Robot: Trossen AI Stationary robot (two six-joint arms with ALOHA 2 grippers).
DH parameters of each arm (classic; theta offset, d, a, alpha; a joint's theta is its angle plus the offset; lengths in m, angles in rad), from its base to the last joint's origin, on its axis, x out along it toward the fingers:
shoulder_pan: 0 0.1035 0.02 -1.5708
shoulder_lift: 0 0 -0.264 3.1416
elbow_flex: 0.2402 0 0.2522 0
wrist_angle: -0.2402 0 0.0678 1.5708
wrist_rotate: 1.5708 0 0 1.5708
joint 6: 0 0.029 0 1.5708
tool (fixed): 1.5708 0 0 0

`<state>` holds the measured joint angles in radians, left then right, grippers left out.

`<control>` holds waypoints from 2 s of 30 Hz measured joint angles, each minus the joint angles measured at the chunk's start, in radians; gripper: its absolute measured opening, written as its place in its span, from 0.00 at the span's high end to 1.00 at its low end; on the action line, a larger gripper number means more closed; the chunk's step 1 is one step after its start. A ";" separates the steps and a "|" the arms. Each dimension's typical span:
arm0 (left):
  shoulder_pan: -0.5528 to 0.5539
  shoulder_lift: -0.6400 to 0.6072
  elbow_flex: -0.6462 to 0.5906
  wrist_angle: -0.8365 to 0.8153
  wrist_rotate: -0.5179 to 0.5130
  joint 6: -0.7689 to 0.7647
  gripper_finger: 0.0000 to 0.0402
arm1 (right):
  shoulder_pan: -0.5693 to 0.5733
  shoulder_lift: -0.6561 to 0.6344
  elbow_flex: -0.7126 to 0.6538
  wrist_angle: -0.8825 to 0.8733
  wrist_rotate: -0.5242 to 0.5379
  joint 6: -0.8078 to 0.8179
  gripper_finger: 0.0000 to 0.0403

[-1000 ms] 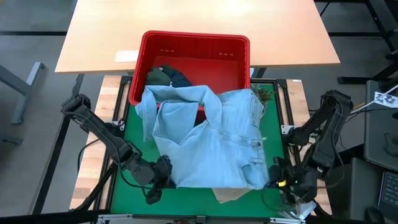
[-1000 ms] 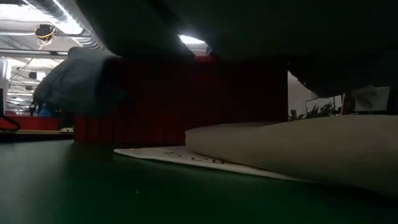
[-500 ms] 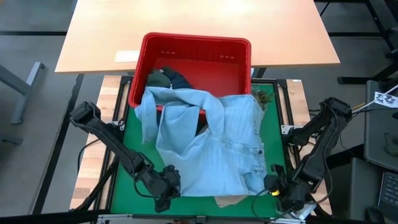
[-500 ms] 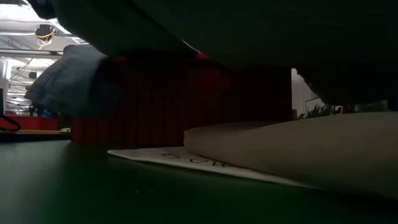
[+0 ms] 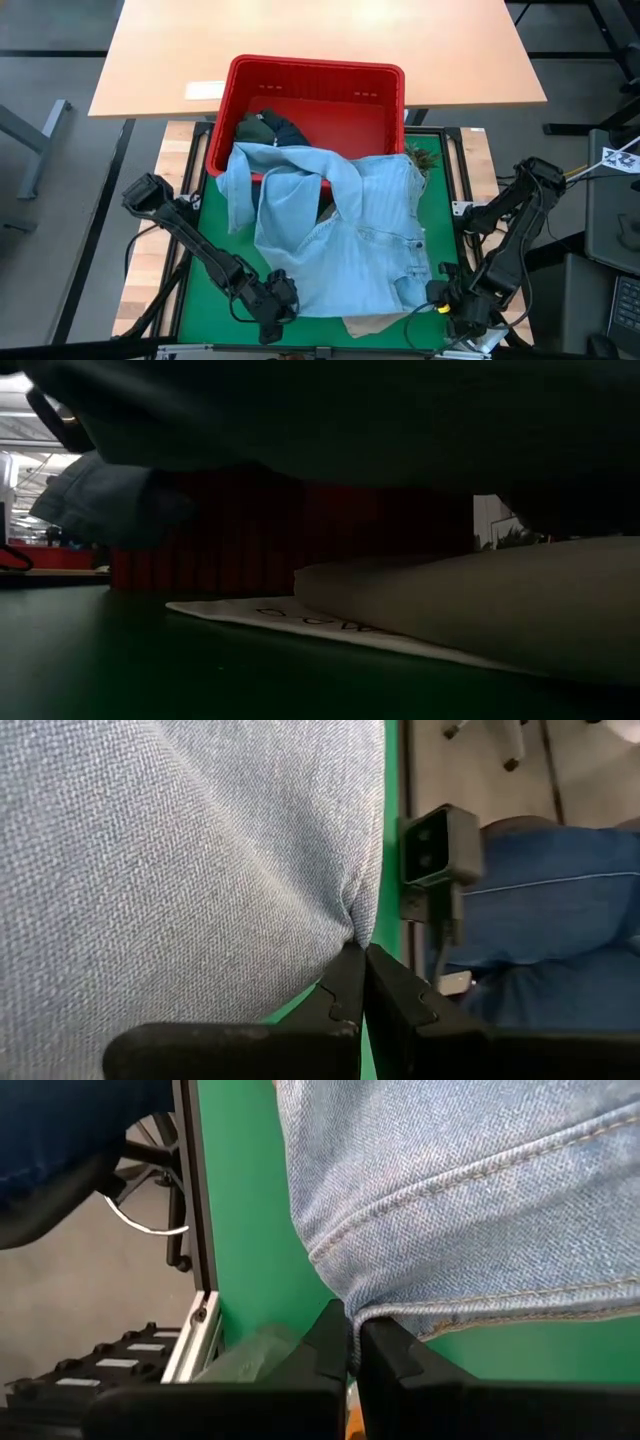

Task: Fold Laundry from Bin
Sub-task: Fold the light blue jeans

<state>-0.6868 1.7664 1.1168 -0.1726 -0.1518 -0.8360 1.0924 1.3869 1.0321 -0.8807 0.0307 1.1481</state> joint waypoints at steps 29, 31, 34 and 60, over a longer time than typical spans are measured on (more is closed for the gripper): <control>0.010 0.034 0.000 -0.009 0.008 -0.027 0.70 | 0.002 -0.001 -0.032 -0.035 -0.031 0.000 0.75; 0.016 0.034 0.000 -0.009 0.019 -0.027 0.66 | 0.002 -0.001 -0.032 -0.057 -0.031 0.000 0.72; 0.028 0.027 -0.001 -0.007 0.074 -0.027 0.64 | 0.001 -0.001 -0.032 -0.087 -0.030 0.000 0.68; 0.238 -0.421 -0.001 -0.451 0.067 0.028 0.76 | -0.148 -0.002 0.161 -0.203 0.294 -0.254 0.67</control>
<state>-0.4492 1.3456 1.1156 -0.6240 -0.0850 -0.8078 0.9448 1.3849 1.1931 -1.0840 0.3250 0.8940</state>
